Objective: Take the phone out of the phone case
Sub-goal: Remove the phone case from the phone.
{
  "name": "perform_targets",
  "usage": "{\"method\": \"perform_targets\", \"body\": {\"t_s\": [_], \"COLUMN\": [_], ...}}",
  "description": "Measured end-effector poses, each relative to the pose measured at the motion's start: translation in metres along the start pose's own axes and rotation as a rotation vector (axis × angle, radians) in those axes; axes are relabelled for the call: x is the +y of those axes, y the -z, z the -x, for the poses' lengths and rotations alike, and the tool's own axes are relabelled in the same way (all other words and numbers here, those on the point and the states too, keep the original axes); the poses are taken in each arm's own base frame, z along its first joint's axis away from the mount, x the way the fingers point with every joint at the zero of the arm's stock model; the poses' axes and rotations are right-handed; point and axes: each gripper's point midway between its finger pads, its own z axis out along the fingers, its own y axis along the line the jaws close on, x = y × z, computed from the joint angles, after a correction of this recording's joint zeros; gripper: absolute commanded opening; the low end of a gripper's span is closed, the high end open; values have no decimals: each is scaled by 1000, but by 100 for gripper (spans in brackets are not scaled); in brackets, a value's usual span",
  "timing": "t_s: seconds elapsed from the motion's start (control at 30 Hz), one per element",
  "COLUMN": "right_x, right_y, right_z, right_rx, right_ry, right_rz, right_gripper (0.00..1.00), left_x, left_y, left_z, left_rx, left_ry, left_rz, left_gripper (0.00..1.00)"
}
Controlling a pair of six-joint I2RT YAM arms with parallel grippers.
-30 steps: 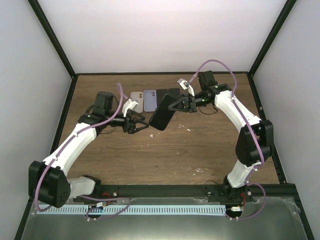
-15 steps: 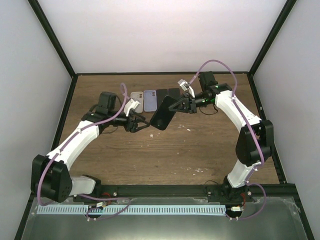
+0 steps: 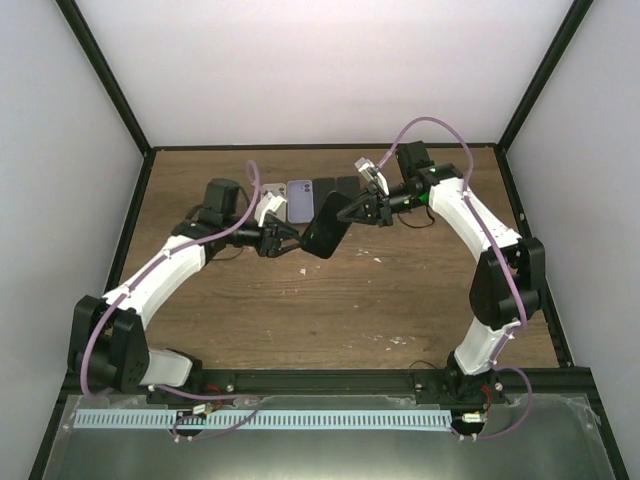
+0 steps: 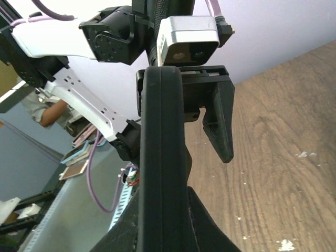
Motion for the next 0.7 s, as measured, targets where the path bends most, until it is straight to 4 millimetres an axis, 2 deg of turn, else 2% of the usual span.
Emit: {"method": "perform_targets", "body": {"t_s": [0.17, 0.33, 0.7], "right_x": [3, 6, -14], "right_y": [0, -1, -7], "right_z": [4, 9, 19], "right_rx": [-19, -39, -63], "right_ry": [-53, -101, -212], "right_rz": [36, 69, 136], "right_gripper": [1, 1, 1], "left_x": [-18, -30, -27], "left_y": [-6, -9, -13], "left_z": [8, 17, 30], "left_rx": [-6, -17, -48], "left_ry": [-48, -81, 28], "left_rz": [-72, -106, -119], "left_gripper": [48, 40, 28]}}
